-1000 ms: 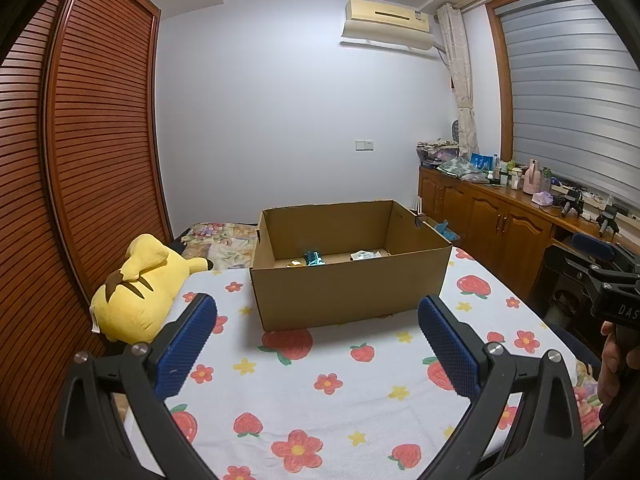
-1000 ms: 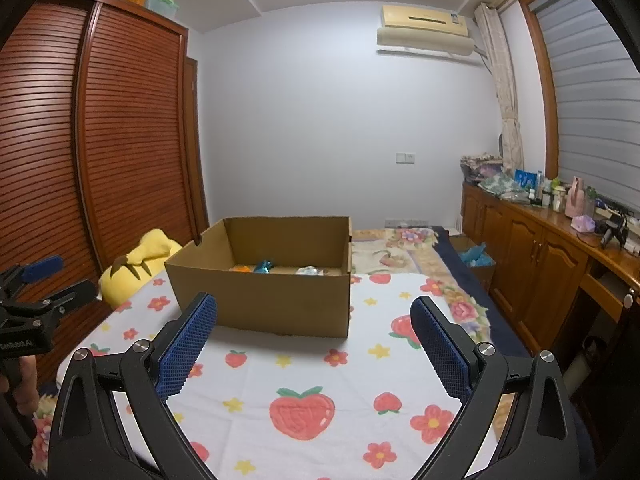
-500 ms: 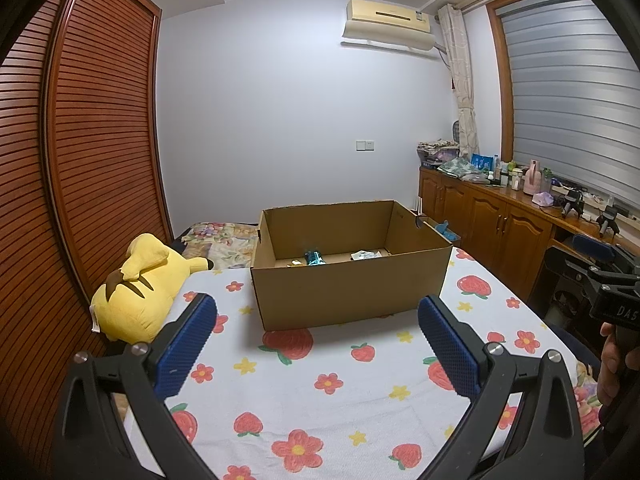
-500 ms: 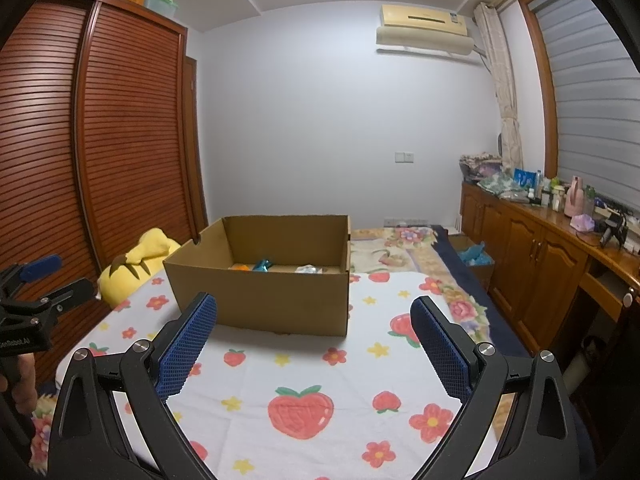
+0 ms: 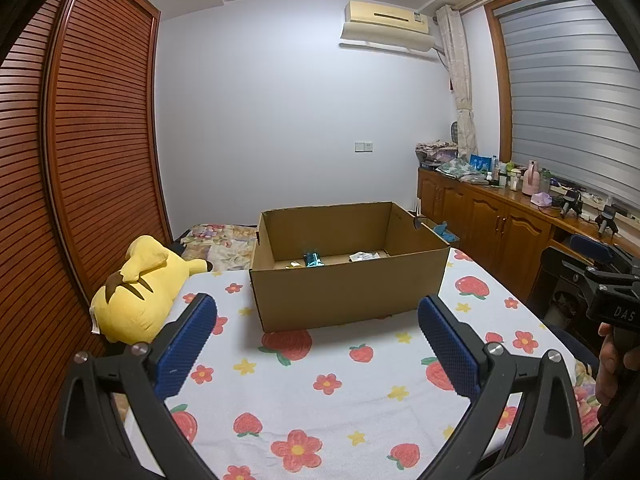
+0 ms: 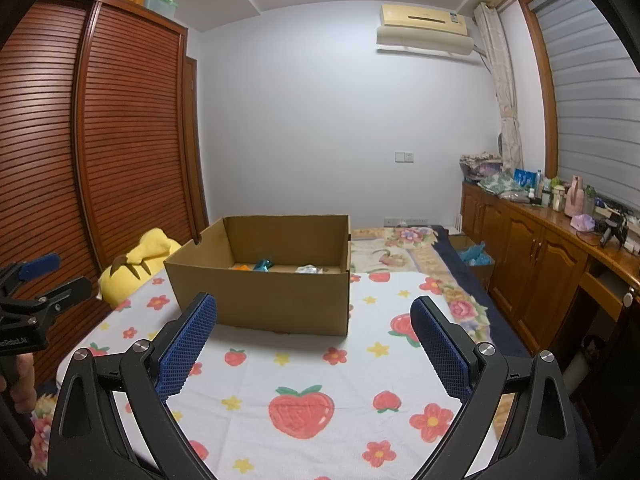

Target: Organize snacks

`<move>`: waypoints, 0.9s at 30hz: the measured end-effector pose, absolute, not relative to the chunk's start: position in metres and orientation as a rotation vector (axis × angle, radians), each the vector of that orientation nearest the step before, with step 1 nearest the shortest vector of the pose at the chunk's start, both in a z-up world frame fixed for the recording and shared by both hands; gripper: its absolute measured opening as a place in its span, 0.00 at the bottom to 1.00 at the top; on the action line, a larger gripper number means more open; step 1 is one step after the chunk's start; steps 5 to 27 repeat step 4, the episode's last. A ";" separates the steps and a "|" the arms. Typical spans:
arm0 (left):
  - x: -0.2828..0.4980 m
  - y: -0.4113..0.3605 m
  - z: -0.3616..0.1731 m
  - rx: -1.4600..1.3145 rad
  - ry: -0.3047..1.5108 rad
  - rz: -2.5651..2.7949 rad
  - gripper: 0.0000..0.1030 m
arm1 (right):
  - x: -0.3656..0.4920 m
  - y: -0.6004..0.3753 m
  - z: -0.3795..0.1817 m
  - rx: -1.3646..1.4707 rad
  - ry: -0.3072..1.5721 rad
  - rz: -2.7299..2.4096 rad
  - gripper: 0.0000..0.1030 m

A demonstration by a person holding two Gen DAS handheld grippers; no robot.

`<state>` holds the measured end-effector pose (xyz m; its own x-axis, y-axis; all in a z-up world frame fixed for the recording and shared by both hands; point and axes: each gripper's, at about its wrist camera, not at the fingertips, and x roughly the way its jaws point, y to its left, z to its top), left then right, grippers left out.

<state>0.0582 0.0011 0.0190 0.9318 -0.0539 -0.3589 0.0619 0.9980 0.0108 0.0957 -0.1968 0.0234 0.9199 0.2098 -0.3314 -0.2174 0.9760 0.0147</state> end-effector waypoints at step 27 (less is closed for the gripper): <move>0.058 0.001 0.019 0.022 0.367 -0.059 0.99 | 0.096 -0.197 0.023 -0.022 0.339 0.220 0.96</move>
